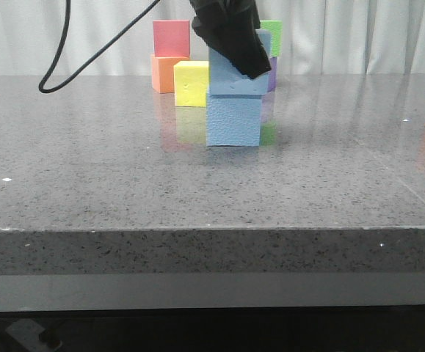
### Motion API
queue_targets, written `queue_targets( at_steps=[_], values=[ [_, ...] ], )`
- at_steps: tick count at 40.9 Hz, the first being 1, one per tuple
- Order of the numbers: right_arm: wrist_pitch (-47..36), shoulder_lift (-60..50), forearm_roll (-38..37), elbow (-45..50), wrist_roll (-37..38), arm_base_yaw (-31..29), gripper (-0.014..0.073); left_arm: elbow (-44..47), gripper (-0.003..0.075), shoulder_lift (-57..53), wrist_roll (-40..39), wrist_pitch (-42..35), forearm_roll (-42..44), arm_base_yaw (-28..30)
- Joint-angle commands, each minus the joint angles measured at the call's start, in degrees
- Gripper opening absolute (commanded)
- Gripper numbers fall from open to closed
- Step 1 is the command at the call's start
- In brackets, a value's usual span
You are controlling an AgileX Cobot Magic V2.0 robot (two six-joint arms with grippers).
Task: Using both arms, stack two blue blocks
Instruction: 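Lift the cube with the left gripper and lower it onto the placed cube, then open the left gripper and raise it off the stack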
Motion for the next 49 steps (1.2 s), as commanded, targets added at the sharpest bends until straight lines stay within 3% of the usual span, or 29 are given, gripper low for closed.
queue_targets(
  at_steps=[1,9,21,31,40,49],
  values=[
    [-4.1,-0.3,0.6,-1.6,-0.4,-0.3,0.0582,-1.4,0.0541,-4.1,-0.8,-2.8,-1.0,-0.4],
    [-4.1,-0.3,0.6,-1.6,-0.4,-0.3,0.0582,-1.4,0.0535,-7.7,-8.6,-2.0,-1.1,-0.2],
    [-4.1,-0.3,0.6,-1.6,-0.4,-0.3,0.0582,-1.4,0.0535,-11.2,-30.4,11.0,-0.7,2.4],
    [-4.1,-0.3,0.6,-1.6,-0.4,-0.3,0.0582,-1.4,0.0535,-11.4,-50.2,11.5,0.6,7.5],
    [-4.1,-0.3,0.6,-1.6,-0.4,-0.3,0.0582,-1.3,0.0535,-14.8,-56.2,9.7,0.7,8.9],
    [-4.1,-0.3,0.6,-1.6,-0.4,-0.3,0.0582,1.2,0.0535,-20.6,-56.9,8.8,1.5,7.7]
  ],
)
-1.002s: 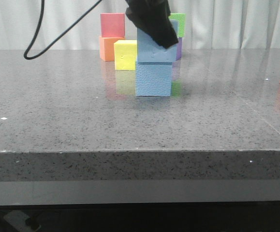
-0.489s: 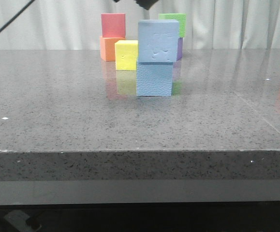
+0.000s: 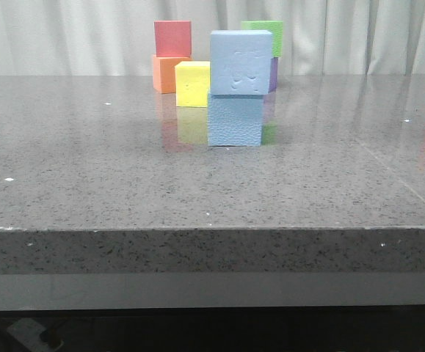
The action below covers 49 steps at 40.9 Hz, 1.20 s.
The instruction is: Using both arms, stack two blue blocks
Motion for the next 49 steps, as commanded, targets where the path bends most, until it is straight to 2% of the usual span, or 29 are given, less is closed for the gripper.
queue_targets(
  at_steps=[1,6,15,30,41,49],
  values=[
    [-4.1,-0.3,0.6,-1.6,-0.4,-0.3,0.0582,1.1,0.0535,-6.1,-0.9,-2.2,0.2,-0.8],
    [-4.1,-0.3,0.6,-1.6,-0.4,-0.3,0.0582,6.9,0.0535,-10.7,-1.4,-4.7,2.6,-0.8],
    [-4.1,-0.3,0.6,-1.6,-0.4,-0.3,0.0582,22.5,0.0535,-20.6,-2.9,-10.1,6.8,-0.8],
    [-4.1,-0.3,0.6,-1.6,-0.4,-0.3,0.0582,47.6,0.0535,-38.2,-6.2,-19.2,7.8,-0.8],
    [-4.0,-0.3,0.7,-1.6,-0.4,-0.3,0.0582,58.8,0.0535,-51.2,-12.0,-21.2,10.3,-0.8],
    [-2.9,-0.3,0.8,-1.6,-0.4,-0.3,0.0582,64.0,0.0535,-59.7,-12.5,-23.9,10.3,-0.8]
  ],
)
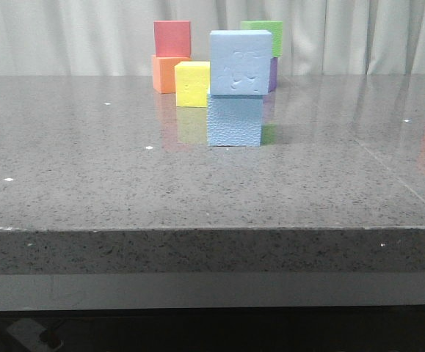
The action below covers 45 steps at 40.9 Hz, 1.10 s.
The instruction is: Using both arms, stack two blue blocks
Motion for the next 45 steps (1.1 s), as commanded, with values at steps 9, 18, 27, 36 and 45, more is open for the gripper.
queue_targets(
  at_steps=[9,18,27,36,45],
  values=[
    [-2.5,-0.3,0.8,-1.6,-0.4,-0.3,0.0554,1.0,0.0477,-6.6,-0.9,-6.0,0.2,-0.3],
    [-2.4,-0.3,0.8,-1.6,-0.4,-0.3,0.0154,1.0,0.0253,-6.6,-0.9,-7.3,0.2,-0.3],
    [-2.4,-0.3,0.8,-1.6,-0.4,-0.3,-0.012,1.0,0.0085,-6.6,-0.9,-9.2,0.4,-0.3],
    [-2.5,-0.3,0.8,-1.6,-0.4,-0.3,-0.0122,1.0,-0.002,-6.6,-0.9,-9.5,1.0,-0.3],
    [-2.5,-0.3,0.8,-1.6,-0.4,-0.3,-0.0122,1.0,-0.002,-6.6,-0.9,-9.5,1.0,-0.3]
  ],
)
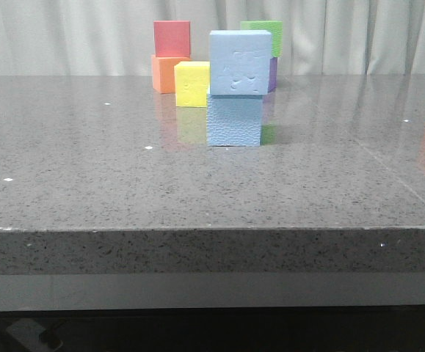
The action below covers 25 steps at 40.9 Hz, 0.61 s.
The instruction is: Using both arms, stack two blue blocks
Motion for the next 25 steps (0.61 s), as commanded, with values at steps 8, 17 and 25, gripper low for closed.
queue_targets(
  at_steps=[8,17,25],
  values=[
    [-3.6,-0.3,0.7,-1.6,-0.4,-0.3,-0.0122,-1.4,-0.002,0.0,-0.6,-4.6,0.2,-0.3],
    [-3.6,-0.3,0.7,-1.6,-0.4,-0.3,-0.0122,2.3,-0.002,-3.6,-0.6,-8.5,-0.7,1.0],
    [-3.6,-0.3,0.7,-1.6,-0.4,-0.3,-0.0122,11.9,-0.002,-11.2,-0.6,-15.6,-0.1,9.9]
  ],
)
